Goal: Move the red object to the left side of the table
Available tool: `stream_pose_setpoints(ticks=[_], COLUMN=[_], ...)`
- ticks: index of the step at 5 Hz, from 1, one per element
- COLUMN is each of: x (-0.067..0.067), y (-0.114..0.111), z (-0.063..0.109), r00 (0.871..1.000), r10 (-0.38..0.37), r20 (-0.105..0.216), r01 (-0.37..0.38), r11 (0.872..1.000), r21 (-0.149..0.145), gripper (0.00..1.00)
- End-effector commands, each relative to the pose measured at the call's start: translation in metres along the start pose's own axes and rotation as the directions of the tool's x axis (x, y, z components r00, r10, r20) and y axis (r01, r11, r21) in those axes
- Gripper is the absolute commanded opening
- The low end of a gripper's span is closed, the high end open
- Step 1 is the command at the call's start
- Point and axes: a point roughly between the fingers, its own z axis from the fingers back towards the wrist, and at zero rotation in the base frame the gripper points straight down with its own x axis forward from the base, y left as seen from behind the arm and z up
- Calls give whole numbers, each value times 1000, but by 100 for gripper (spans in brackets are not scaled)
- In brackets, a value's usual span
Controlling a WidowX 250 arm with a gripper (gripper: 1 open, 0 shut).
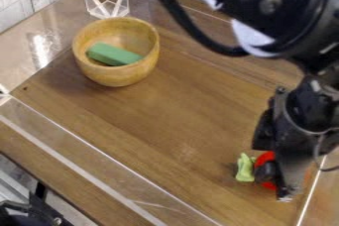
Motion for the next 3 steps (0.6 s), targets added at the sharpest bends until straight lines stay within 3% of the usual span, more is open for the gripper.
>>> stream_pose_setpoints(ticks=[1, 2, 3], x=[8, 14, 17], y=[5, 2, 2], z=[4, -4, -8], r00=[998, 996, 992], r10=[-25, -66, -95], r20=[59, 66, 80], r01=[24, 66, 95], r11=[1000, 998, 995], r21=[18, 8, 5], gripper=[100, 100, 0])
